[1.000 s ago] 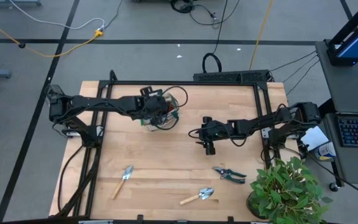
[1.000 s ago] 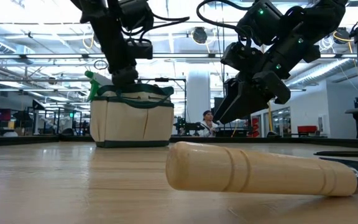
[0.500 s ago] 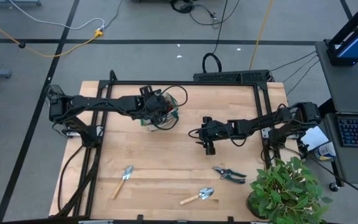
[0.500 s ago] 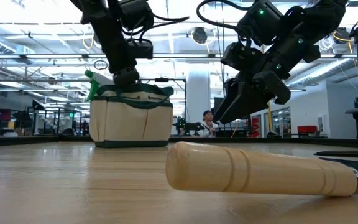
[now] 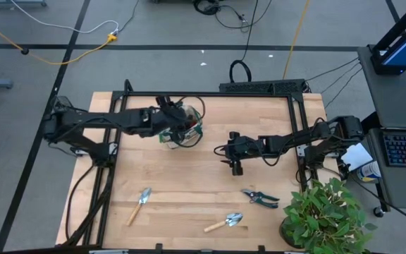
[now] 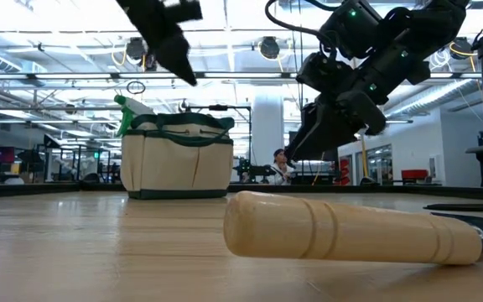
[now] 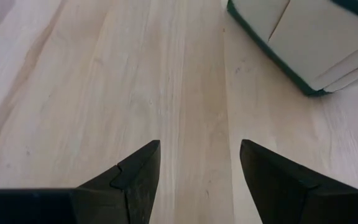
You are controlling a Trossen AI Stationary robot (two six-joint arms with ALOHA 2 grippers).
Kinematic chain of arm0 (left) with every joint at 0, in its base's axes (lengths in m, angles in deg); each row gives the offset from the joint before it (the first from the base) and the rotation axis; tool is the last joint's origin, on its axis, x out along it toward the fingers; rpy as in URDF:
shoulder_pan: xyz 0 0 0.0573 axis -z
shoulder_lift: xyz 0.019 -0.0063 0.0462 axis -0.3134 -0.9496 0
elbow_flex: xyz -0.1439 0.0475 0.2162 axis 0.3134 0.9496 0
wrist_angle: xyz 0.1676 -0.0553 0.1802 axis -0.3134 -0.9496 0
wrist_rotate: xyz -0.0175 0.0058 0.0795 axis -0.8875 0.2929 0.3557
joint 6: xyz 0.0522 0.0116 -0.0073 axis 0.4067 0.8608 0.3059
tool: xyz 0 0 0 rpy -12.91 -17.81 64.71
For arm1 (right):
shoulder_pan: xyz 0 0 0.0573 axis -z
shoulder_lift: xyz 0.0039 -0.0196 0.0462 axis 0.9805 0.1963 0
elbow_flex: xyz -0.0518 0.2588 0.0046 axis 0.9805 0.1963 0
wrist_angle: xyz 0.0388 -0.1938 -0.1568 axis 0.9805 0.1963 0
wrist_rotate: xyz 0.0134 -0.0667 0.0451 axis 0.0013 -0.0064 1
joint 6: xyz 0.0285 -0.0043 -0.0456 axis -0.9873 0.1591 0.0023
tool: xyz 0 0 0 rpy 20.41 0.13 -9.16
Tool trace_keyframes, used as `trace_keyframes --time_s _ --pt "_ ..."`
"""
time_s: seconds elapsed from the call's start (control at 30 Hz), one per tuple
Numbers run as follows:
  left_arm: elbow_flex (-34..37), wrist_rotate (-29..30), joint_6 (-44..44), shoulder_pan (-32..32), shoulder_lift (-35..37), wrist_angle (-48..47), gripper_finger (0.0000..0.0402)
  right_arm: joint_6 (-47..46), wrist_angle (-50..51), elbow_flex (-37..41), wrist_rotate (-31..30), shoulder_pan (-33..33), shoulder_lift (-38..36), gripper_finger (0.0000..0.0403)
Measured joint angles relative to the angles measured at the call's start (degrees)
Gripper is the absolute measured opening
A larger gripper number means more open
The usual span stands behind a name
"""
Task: Pick & Place Garden tools in Gardening bag
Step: Put the left trowel into the gardening bag
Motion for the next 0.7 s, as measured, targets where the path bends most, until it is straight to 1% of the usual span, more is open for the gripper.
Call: trace_keyframes --time_s 0.07,0.1,0.17,0.23,0.33,0.43,0.5,0.53,0.6,0.7 --pt "0.0 -2.9 0.4 0.9 1.9 -1.6 0.0230 -1.3 -0.7 0.0 0.0 0.0 0.0 0.0212" --pt "-0.1 -4.4 0.1 1.2 2.6 -0.9 0.0230 -1.5 -0.7 0.0 0.0 0.0 0.0 0.0212" --pt "-0.1 -6.4 -1.5 2.0 4.1 -2.3 0.0230 -1.6 -0.6 0.0 0.0 0.0 0.0 0.0212" --pt "-0.1 -6.7 -3.8 2.9 5.1 -2.9 0.0230 -1.7 -0.7 0.0 0.0 0.0 0.0 0.0212" --pt "-0.1 -6.9 -6.8 4.3 6.3 -6.6 0.0230 -1.7 -0.5 0.0 1.3 -0.6 -0.2 0.0212" --pt "-0.1 -7.0 -10.5 5.9 7.3 -9.1 0.0230 -1.7 0.1 0.1 4.1 -2.1 -2.8 0.0212" --pt "0.0 -7.3 -13.3 7.0 7.8 -10.7 0.0230 -1.7 0.4 -0.1 4.3 -3.2 -5.0 0.0212" --pt "-0.2 -8.3 -14.8 7.6 7.9 -11.3 0.0230 -1.9 1.3 0.1 4.3 -3.8 -6.4 0.0212" --pt "0.0 -10.8 -18.3 8.8 8.5 -15.2 0.0230 -1.9 0.2 0.0 4.3 -5.0 -8.3 0.0212" --pt "-0.2 -14.6 -25.9 10.9 8.9 -18.8 0.0230 -1.7 0.5 0.0 4.6 -7.1 -11.3 0.0212"
